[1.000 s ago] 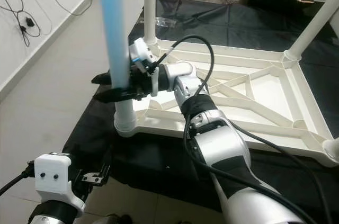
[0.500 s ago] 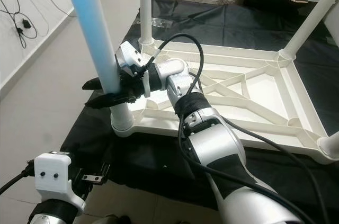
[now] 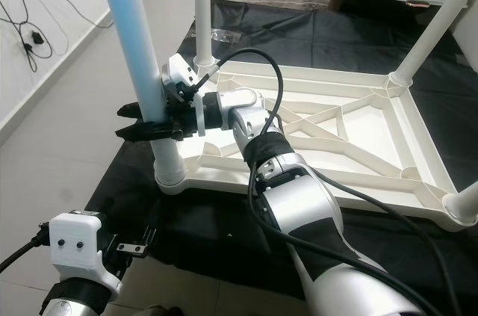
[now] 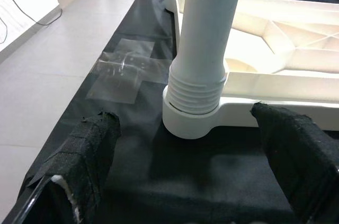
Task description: Building children table
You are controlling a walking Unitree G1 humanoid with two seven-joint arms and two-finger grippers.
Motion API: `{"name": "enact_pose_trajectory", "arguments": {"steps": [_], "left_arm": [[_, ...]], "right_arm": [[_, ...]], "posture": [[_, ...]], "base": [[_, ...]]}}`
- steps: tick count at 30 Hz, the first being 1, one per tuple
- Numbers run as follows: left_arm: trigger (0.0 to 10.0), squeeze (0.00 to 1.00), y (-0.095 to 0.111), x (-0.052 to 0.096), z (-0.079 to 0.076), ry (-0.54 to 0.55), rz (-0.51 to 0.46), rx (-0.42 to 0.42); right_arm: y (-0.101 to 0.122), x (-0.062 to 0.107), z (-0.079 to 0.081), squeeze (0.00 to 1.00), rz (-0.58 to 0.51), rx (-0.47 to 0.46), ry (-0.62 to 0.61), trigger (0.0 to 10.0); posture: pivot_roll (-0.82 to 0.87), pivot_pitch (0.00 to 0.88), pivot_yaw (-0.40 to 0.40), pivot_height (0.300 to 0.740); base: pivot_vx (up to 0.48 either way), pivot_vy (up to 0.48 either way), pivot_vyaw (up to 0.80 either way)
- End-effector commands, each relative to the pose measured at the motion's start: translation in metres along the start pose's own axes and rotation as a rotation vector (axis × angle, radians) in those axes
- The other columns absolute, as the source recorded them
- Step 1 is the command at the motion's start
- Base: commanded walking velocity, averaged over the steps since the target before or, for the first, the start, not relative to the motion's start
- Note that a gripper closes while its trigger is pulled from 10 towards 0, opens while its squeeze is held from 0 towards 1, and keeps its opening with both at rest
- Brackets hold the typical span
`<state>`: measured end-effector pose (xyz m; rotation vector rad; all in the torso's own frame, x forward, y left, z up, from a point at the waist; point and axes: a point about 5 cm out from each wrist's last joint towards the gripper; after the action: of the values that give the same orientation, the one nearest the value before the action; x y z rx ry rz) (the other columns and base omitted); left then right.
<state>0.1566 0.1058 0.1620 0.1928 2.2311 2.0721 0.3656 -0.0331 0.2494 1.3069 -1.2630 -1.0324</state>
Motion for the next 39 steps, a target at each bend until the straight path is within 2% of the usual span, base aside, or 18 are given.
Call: {"name": "enact_pose_trajectory", "arguments": {"steps": [1, 7, 8, 9, 10, 11, 12, 13, 15, 20, 24, 30, 32, 35, 38, 39], "left_arm": [[10.0, 0.0, -0.004, -0.001, -0.007, -0.015, 0.021, 0.015], [10.0, 0.0, -0.004, -0.003, -0.006, -0.014, 0.017, 0.011], [10.0, 0.0, -0.004, -0.004, -0.005, -0.014, 0.015, 0.01], [10.0, 0.0, -0.004, -0.004, -0.005, -0.014, 0.015, 0.01], [10.0, 0.0, -0.004, -0.004, -0.005, -0.015, 0.012, 0.008], [10.0, 0.0, -0.004, -0.004, -0.005, -0.015, 0.012, 0.008], [10.0, 0.0, -0.003, -0.006, -0.004, -0.014, 0.009, 0.007], [10.0, 0.0, -0.003, -0.006, -0.004, -0.014, 0.009, 0.007], [10.0, 0.0, -0.003, -0.007, -0.003, -0.014, 0.005, 0.004], [10.0, 0.0, -0.003, -0.009, -0.002, -0.015, 0.002, 0.0], [10.0, 0.0, -0.003, -0.009, -0.001, -0.016, 0.0, -0.004], [10.0, 0.0, -0.003, -0.011, -0.001, -0.02, -0.003, -0.007], [10.0, 0.0, -0.003, -0.011, 0.0, -0.022, -0.005, -0.009], [10.0, 0.0, -0.003, -0.012, 0.0, -0.023, -0.006, -0.01], [10.0, 0.0, -0.003, -0.014, 0.0, -0.027, -0.012, -0.015], [10.0, 0.0, -0.003, -0.014, 0.0, -0.027, -0.012, -0.015]], "right_arm": [[-0.046, 0.008, 0.009, 0.0, 0.1, -0.14, -0.055, 10.0], [-0.048, 0.009, 0.008, 0.0, 0.073, -0.131, -0.111, 10.0], [-0.049, 0.01, 0.005, 0.0, 0.054, -0.142, -0.18, 10.0], [-0.049, 0.01, 0.005, 0.0, 0.054, -0.142, -0.18, 10.0], [-0.048, 0.012, 0.001, 0.0, 0.039, -0.134, -0.264, 10.0], [-0.048, 0.012, 0.001, 0.0, 0.039, -0.134, -0.264, 10.0], [-0.047, 0.014, -0.003, 0.0, 0.019, -0.13, -0.355, 10.0], [-0.047, 0.014, -0.003, 0.0, 0.019, -0.13, -0.355, 10.0], [-0.047, 0.019, -0.006, 0.0, -0.002, -0.121, -0.457, 10.0], [-0.049, 0.023, -0.001, 0.0, -0.037, -0.098, -0.469, 10.0], [-0.053, 0.023, 0.005, 0.0, -0.014, -0.085, -0.448, 10.0], [-0.057, 0.018, 0.007, 0.0, 0.064, -0.082, -0.513, 10.0], [-0.059, 0.018, 0.003, 0.0, 0.134, -0.087, -0.629, 10.0], [-0.059, 0.019, 0.0, 0.0, 0.159, -0.094, -0.695, 10.0], [-0.061, 0.024, -0.007, 0.0, 0.181, -0.149, -0.913, 10.0], [-0.061, 0.024, -0.007, 0.0, 0.181, -0.149, -0.913, 10.0]], "posture": [[0.14, 0.197, -0.041, 0.74], [0.13, 0.194, -0.038, 0.74], [0.13, 0.191, -0.038, 0.74], [0.13, 0.191, -0.038, 0.74], [0.13, 0.191, -0.038, 0.74], [0.13, 0.191, -0.038, 0.74], [0.13, 0.186, -0.037, 0.74], [0.13, 0.186, -0.037, 0.74], [0.13, 0.186, -0.037, 0.74], [0.12, 0.181, -0.032, 0.74], [0.12, 0.178, -0.03, 0.74], [0.12, 0.172, -0.027, 0.74], [0.12, 0.165, -0.025, 0.74], [0.12, 0.165, -0.025, 0.74], [0.11, 0.161, -0.024, 0.74], [0.11, 0.161, -0.024, 0.74]], "base": [[0.0, 0.0, 0.0], [0.0, 0.0, 0.0], [0.0, 0.0, 0.0], [0.0, 0.0, 0.0], [0.0, 0.0, 0.0], [0.0, 0.0, 0.0], [0.0, 0.0, 0.0], [0.0, 0.0, 0.0], [0.0, 0.0, 0.0], [0.0, 0.0, 0.0], [0.0, 0.0, 0.0], [0.0, 0.0, 0.0], [0.0, 0.0, 0.0], [0.0, 0.0, 0.0], [0.0, 0.0, 0.0], [0.0, 0.0, 0.0]]}}
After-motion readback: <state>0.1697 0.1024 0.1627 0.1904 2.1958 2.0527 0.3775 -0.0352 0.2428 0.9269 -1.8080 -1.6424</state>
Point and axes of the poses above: a point about 5 cm out from each wrist's last joint towards the gripper, its own x axis pointing back from the gripper into the wrist, its own y axis along the axis of the wrist's last joint, z = x × y, and after that the axes turned 2 degrees about -x, right-handed
